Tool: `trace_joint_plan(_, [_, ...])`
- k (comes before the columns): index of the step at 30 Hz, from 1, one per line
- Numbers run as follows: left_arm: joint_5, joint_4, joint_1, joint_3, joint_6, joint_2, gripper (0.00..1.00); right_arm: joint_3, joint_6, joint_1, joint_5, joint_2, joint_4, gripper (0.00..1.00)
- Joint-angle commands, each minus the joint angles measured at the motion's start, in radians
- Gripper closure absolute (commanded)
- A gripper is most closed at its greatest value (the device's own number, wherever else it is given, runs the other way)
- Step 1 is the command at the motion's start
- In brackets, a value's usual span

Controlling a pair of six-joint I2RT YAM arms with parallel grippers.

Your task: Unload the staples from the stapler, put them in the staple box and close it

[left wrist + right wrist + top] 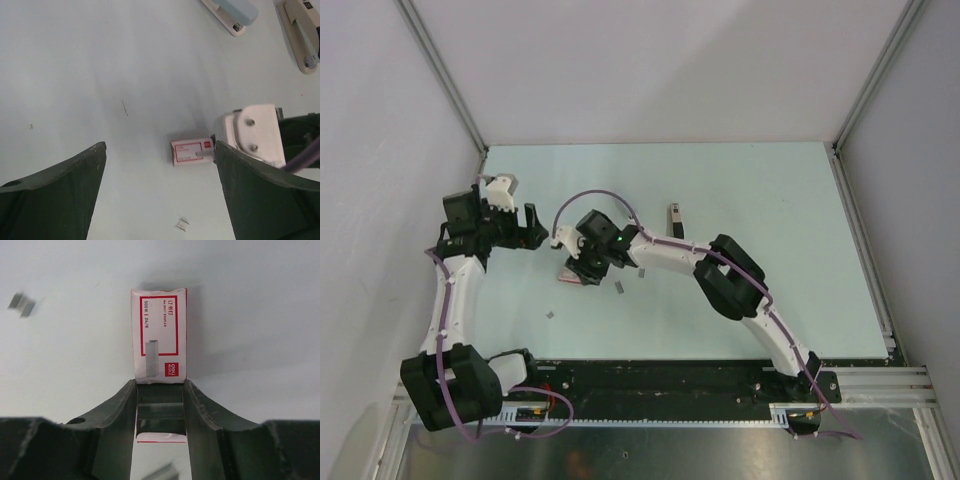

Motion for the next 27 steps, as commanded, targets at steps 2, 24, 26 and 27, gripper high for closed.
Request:
trace_joint_plan(2, [0.028, -0.011, 0.004, 0.001, 0.015, -0.049, 0.06, -0.1, 0.017, 0.033, -0.049, -0.151, -0.052, 0.57])
trace_joint_plan(24, [0.026, -0.062, 0.004, 0.029, 0.036, -0.118, 0.06, -0.579, 0.065, 0.136, 0.095, -0.447, 0.057, 0.52])
trace_joint_plan(26, [0.027, -0.067, 0.004, 0.03, 0.037, -0.119, 0.06, -0.624, 0.051, 0.125, 0.091, -0.462, 0.063, 0.51])
trace_joint_plan(27, [0.027, -0.07, 0.004, 0.032, 0.038, -0.12, 0.06, -0.642, 0.045, 0.116, 0.083, -0.468, 0.06, 0.5])
